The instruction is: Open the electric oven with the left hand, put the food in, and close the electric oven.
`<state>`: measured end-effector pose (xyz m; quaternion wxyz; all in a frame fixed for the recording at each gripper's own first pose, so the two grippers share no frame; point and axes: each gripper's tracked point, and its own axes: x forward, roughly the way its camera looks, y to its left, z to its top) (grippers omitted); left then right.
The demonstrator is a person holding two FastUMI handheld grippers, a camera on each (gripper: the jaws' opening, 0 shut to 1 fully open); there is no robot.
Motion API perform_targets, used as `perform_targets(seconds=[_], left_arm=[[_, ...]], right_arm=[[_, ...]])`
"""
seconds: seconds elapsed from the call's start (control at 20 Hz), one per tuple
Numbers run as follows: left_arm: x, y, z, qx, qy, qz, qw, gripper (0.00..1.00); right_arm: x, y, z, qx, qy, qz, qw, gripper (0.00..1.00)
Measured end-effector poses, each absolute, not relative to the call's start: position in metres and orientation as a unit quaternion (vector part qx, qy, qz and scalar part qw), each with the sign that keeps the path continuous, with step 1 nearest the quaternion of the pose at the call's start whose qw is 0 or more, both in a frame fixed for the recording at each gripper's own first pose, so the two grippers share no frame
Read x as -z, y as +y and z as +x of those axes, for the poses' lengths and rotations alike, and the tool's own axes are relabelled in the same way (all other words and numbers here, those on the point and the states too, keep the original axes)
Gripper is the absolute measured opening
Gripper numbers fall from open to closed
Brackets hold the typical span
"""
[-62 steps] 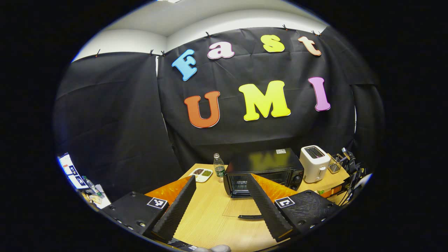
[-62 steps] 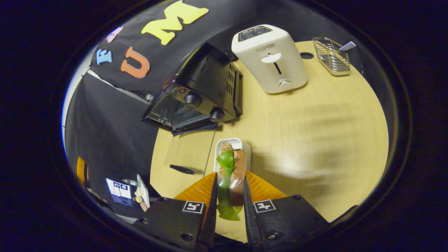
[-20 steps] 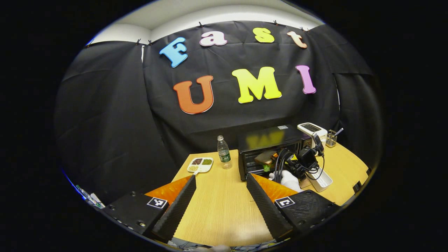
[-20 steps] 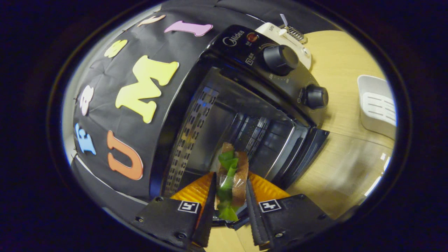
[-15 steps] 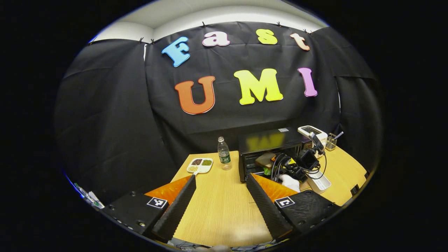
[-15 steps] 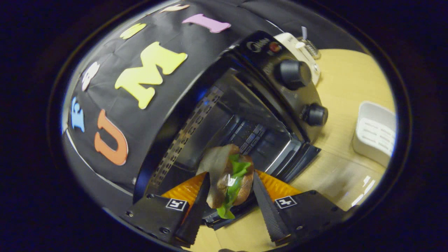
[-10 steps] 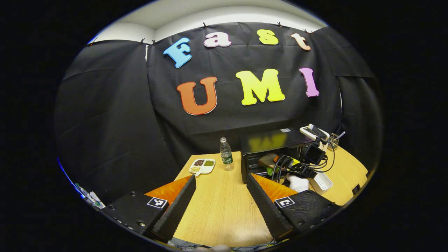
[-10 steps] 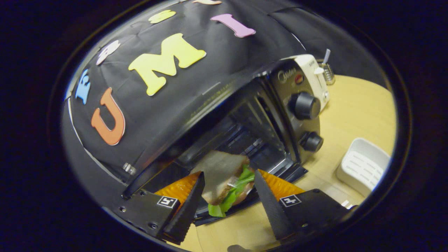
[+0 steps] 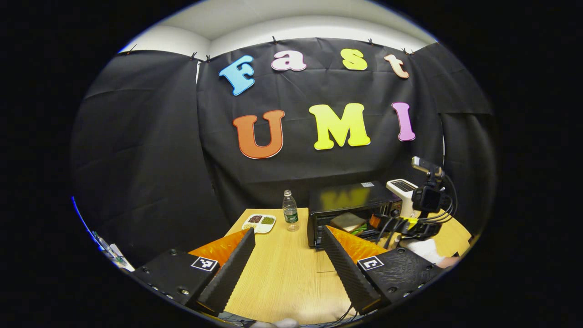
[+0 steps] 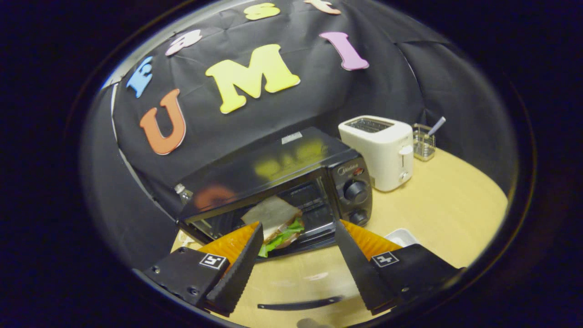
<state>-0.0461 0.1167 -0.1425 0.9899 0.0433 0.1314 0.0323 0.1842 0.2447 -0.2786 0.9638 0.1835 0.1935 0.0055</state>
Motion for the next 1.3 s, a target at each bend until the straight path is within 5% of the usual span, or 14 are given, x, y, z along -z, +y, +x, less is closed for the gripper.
perform_targets(seconds=[0.05, 0.1, 0.15, 0.2, 0.25, 0.35, 0.4, 0.45, 1.3], left_arm=[[0.141, 0.116, -0.049, -0.034, 0.127, 0.046, 0.990, 0.95], [0.142, 0.114, -0.050, -0.036, 0.125, 0.050, 0.990, 0.95], [0.141, 0.113, -0.050, -0.039, 0.121, 0.053, 0.990, 0.96], [0.139, 0.111, -0.050, -0.041, 0.117, 0.057, 0.991, 0.95], [0.138, 0.110, -0.052, -0.044, 0.112, 0.058, 0.991, 0.96], [0.142, 0.105, -0.049, -0.048, 0.111, 0.057, 0.991, 0.95], [0.143, 0.101, -0.048, -0.049, 0.112, 0.055, 0.991, 0.95], [0.145, 0.096, -0.048, -0.047, 0.111, 0.052, 0.991, 0.95], [0.304, -0.024, -0.015, 0.015, 0.212, 0.009, 0.977, 0.96]], right_arm=[[0.261, 0.235, 0.176, -0.013, 0.182, 0.159, 0.970, 0.89], [0.243, 0.224, 0.167, -0.020, 0.168, 0.136, 0.976, 1.00], [0.227, 0.212, 0.156, -0.025, 0.155, 0.115, 0.981, 0.90], [0.209, 0.198, 0.145, -0.028, 0.141, 0.096, 0.985, 1.00], [0.191, 0.185, 0.135, -0.029, 0.126, 0.083, 0.988, 0.90], [0.164, 0.159, 0.114, -0.033, 0.109, 0.068, 0.991, 1.00], [0.153, 0.144, 0.102, -0.032, 0.103, 0.070, 0.992, 0.90], [0.140, 0.131, 0.093, -0.031, 0.095, 0.075, 0.992, 1.00], [0.061, -0.034, 0.013, 0.034, 0.062, 0.010, 0.997, 1.00]])
